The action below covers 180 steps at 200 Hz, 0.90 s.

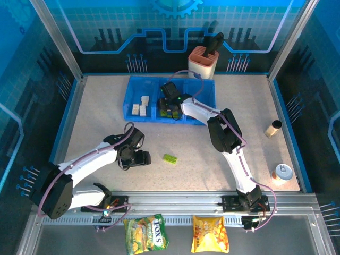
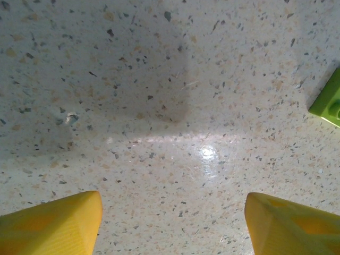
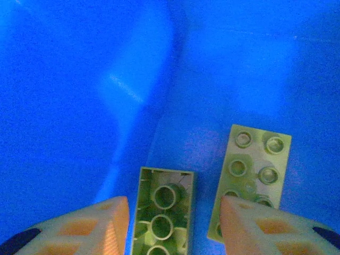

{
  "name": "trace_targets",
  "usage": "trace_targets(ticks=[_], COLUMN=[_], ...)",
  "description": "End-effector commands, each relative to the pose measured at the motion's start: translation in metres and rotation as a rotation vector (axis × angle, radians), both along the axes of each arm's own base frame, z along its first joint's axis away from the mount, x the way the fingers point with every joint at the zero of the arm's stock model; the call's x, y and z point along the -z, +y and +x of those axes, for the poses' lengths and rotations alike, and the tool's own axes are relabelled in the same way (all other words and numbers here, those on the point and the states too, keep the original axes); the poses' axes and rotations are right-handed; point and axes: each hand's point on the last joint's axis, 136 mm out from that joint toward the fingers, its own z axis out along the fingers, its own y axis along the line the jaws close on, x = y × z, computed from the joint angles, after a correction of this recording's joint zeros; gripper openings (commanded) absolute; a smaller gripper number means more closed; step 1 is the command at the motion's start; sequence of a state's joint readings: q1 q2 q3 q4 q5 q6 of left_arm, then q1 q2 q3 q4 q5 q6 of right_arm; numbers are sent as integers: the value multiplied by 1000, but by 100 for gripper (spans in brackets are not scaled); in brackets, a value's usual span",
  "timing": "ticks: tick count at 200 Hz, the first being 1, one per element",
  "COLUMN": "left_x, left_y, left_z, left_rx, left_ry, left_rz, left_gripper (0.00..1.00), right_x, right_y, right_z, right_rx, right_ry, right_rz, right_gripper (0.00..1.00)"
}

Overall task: Sort the legos into containers by color
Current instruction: Place the lego in the container, then pick up the lego from the middle-left of the table.

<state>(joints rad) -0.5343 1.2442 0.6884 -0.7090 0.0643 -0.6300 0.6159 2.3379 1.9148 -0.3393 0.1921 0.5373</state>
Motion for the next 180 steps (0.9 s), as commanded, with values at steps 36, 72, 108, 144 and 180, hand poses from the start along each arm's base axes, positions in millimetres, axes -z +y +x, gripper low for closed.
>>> trace_targets(ticks=[36,72,108,144,180], left_x=[-8,-9,-8,-8,-4], left_y=[-16,-32,-50,-68,-83], left_z=[11,17,23,26,30], left_rx=[22,58,108,151,187], left_ry=[-17,-18,-9,-5,4], left_rz=[9,10,26,35,52], left_gripper=[72,72,72,72,73], right_x=[-76,-95,-114,-127,-131], right_y=[-3,-15,-43,-79,-116], right_z=[-15,-33,-52,-67,-84], right_rx=[-32,-36,-7,44,96], right_ry=[-103,-118,-153,-164,-155], right_rz=[72,62,24,0,-14], right_gripper=[50,51,51,51,51])
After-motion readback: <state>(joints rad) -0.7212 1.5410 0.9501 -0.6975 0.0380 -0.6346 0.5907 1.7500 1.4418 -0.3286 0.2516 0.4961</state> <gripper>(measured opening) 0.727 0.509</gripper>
